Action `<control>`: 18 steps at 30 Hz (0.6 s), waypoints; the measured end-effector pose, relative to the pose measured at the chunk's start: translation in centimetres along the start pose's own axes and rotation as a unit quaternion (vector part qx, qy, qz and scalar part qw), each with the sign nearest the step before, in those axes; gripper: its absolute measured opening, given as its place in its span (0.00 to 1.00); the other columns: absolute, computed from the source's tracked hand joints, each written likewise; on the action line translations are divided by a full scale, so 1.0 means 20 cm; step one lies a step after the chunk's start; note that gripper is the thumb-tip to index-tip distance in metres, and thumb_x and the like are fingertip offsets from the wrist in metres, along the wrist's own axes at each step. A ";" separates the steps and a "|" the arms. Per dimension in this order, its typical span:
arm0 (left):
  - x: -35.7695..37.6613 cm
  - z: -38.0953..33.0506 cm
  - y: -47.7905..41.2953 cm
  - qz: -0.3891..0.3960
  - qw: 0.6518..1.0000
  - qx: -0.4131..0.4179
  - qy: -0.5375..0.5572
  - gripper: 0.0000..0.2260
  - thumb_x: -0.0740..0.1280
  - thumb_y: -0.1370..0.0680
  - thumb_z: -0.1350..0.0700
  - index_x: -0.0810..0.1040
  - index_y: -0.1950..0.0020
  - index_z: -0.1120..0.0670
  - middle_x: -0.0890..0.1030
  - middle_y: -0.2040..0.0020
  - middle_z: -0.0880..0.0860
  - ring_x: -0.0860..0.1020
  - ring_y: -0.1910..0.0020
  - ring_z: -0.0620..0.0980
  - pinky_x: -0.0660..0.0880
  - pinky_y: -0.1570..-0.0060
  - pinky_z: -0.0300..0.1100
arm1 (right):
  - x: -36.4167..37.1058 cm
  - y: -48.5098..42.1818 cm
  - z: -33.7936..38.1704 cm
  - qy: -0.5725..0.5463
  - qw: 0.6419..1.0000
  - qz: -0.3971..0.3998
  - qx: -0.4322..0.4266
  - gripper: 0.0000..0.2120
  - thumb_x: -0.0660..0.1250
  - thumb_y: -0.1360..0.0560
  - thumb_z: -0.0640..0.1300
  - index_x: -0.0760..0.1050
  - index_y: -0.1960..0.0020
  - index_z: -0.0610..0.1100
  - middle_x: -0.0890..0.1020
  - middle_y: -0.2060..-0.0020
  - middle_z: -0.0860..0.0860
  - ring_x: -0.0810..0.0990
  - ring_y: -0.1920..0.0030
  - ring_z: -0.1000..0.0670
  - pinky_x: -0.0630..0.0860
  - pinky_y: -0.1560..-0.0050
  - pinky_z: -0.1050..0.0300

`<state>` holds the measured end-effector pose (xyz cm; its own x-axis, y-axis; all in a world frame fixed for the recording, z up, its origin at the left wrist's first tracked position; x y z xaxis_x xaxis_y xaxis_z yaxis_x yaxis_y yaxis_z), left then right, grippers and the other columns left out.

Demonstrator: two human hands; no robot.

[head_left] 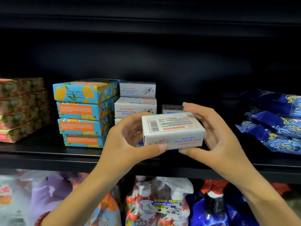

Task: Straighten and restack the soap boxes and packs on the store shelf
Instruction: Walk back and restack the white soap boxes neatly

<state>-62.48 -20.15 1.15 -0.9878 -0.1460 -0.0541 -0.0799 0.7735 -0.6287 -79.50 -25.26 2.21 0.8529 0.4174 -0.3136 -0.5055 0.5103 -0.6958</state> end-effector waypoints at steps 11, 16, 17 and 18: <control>0.05 -0.02 0.04 0.012 0.972 0.162 -0.170 0.26 0.75 0.32 0.53 0.71 0.36 0.46 0.74 0.37 0.43 0.73 0.35 0.49 0.72 0.38 0.44 | -0.04 -0.06 -0.05 0.103 0.985 0.011 0.141 0.32 0.77 0.44 0.60 0.75 0.42 0.56 0.81 0.48 0.56 0.81 0.48 0.55 0.79 0.48 0.53; 0.01 0.04 0.00 0.024 0.991 0.021 -0.129 0.39 0.77 0.41 0.46 0.67 0.32 0.44 0.77 0.39 0.41 0.76 0.40 0.42 0.74 0.45 0.35 | -0.06 -0.04 0.03 0.085 0.993 -0.063 0.051 0.24 0.81 0.45 0.38 0.76 0.53 0.49 0.83 0.58 0.56 0.82 0.57 0.57 0.76 0.61 0.68; 0.01 0.05 -0.01 0.026 0.995 -0.015 -0.100 0.38 0.76 0.42 0.45 0.69 0.33 0.45 0.79 0.42 0.43 0.78 0.43 0.42 0.75 0.48 0.34 | -0.06 -0.03 0.04 0.116 0.989 -0.083 0.038 0.24 0.81 0.44 0.37 0.75 0.54 0.50 0.82 0.58 0.56 0.82 0.57 0.57 0.75 0.61 0.69; 0.01 0.05 -0.02 0.023 0.996 -0.041 -0.081 0.36 0.75 0.43 0.43 0.71 0.36 0.46 0.81 0.45 0.43 0.79 0.46 0.42 0.75 0.51 0.33 | -0.05 -0.03 0.04 0.148 0.984 -0.100 0.024 0.23 0.80 0.43 0.37 0.74 0.55 0.51 0.82 0.58 0.56 0.81 0.57 0.56 0.75 0.60 0.68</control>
<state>-62.43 -21.18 0.65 -0.9566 -0.2017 -0.2104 -0.0519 0.8282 -0.5580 -80.23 -25.33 3.49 0.9325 0.0714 -0.3541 -0.3241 0.5980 -0.7330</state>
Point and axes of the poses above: each hand's wrist, its own y-axis away from the middle knuckle, its own x-axis out of the palm, z = x × y, the point moved 6 cm from there along -y, towards the middle knuckle
